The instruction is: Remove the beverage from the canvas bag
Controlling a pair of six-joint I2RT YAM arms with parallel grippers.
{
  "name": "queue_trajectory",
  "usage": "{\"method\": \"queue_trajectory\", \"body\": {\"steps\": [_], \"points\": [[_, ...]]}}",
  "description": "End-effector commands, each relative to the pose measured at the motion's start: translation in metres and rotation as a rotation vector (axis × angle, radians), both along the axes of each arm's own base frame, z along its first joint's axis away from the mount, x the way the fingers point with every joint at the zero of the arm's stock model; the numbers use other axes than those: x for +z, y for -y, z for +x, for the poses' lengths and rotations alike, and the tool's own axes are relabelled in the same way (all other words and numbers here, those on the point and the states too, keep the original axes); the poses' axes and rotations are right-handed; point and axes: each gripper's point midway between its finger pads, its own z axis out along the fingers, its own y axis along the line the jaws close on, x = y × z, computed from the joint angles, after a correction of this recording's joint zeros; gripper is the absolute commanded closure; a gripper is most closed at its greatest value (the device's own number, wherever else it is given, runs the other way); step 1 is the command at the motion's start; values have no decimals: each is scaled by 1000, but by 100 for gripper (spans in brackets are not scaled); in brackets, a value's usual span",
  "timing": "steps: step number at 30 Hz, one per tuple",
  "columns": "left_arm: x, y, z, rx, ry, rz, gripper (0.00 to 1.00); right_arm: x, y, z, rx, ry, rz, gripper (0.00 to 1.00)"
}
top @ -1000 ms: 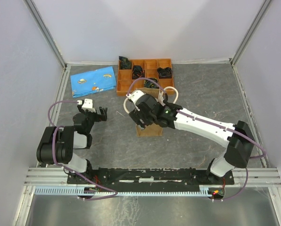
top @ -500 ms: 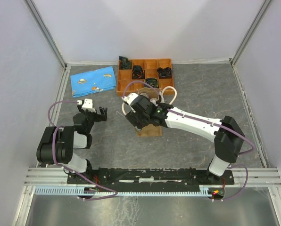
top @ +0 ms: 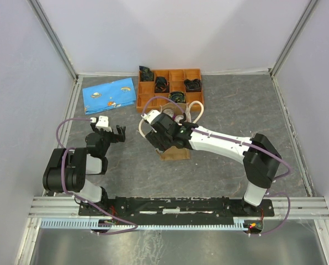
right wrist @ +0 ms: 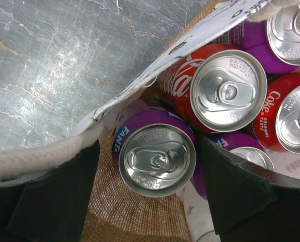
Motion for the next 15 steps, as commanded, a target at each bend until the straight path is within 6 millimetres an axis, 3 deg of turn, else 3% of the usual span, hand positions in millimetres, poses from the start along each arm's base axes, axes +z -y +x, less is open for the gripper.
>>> {"method": "queue_trajectory", "body": {"steps": [1, 15], "points": [[14, -2, 3, -12, 66, 48, 1, -43, 8, -22, 42, -106, -86, 14], [14, -2, 3, -11, 68, 48, 1, -75, 30, -37, -1, -237, -146, 14]]}}
